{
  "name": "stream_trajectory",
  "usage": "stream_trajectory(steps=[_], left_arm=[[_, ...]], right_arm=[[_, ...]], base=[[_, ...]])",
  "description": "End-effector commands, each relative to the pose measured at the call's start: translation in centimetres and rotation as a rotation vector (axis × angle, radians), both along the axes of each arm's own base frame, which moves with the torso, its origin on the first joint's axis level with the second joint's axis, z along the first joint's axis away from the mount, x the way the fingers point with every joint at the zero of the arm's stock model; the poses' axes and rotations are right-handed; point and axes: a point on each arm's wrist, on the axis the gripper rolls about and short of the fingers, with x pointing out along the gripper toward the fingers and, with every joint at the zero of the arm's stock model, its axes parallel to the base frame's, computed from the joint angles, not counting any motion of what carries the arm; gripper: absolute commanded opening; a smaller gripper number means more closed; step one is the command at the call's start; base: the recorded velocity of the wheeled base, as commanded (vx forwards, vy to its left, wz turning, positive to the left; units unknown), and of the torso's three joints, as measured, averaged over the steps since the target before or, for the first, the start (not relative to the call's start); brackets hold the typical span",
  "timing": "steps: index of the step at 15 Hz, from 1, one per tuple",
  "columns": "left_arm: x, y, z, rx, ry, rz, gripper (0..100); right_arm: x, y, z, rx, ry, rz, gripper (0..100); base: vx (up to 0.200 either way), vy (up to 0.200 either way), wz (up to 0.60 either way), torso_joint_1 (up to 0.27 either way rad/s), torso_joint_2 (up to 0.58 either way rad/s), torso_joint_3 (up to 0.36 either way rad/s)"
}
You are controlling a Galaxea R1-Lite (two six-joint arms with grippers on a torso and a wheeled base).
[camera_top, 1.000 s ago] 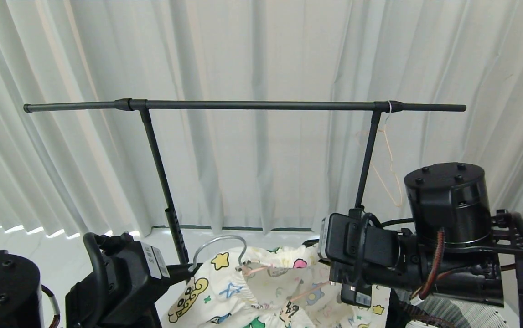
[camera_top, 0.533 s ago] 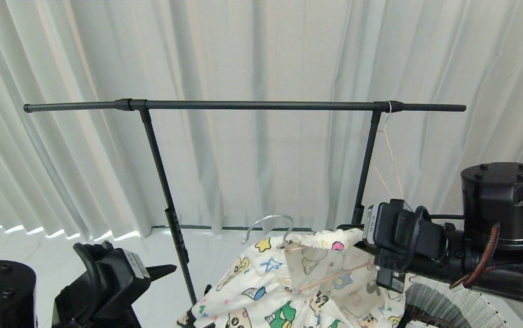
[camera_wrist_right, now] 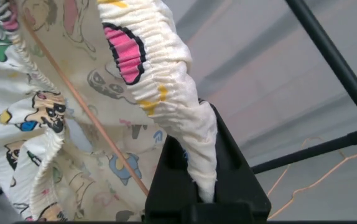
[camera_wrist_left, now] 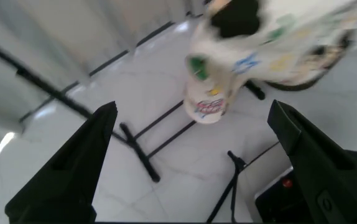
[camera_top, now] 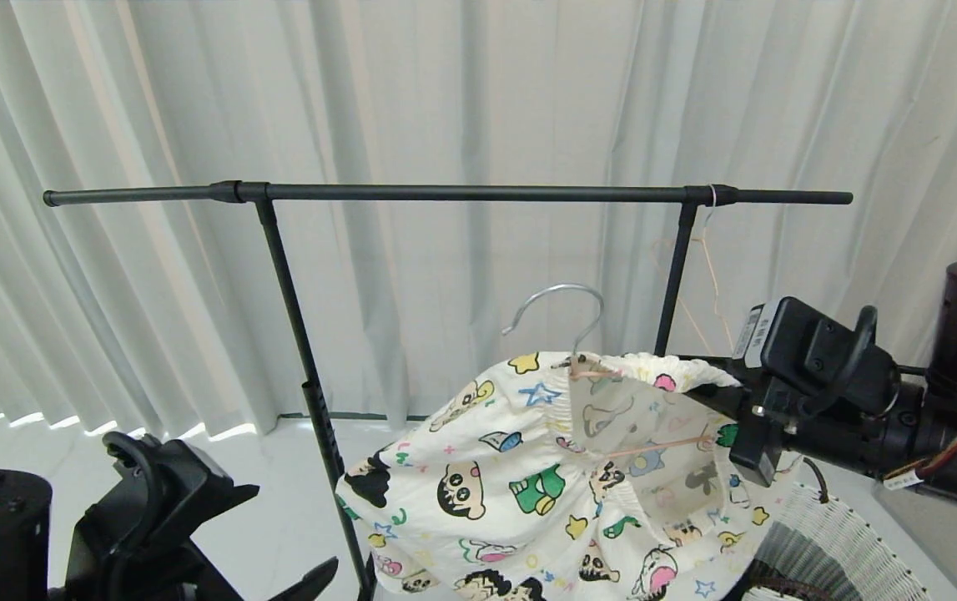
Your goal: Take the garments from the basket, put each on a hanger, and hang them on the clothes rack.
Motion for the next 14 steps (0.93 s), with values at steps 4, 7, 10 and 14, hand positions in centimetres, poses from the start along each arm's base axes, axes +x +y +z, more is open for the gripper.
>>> stream_trajectory(steps=[4,7,10,14], left_arm=[[1.1,-0.3,-0.8,-0.029,0.082,-0.080,100],[1.5,-0.4,-0.6,-0.039,0.082,-0.077,100],[1.5,-0.5,-0.5,-0.056,0.074,-0.098,100],[1.5,-0.6,-0.8,-0.068,0.098,-0.120,0]], right_arm=[[-1.9,-0.6,1.8,0.081,-0.021,0.027,0],[-2.8,0.0,2.1,0.100,-0.016,0.070,0],[-2.9,0.0,2.1,0.102,-0.017,0.075,0],[-3.0,0.0,2.1,0.102,-0.016,0.075,0]], base=[[0.000,0.000,0.00,0.000,0.00,0.000],[0.000,0.000,0.00,0.000,0.00,0.000],[0.000,0.000,0.00,0.000,0.00,0.000],[0.000,0.000,0.00,0.000,0.00,0.000]])
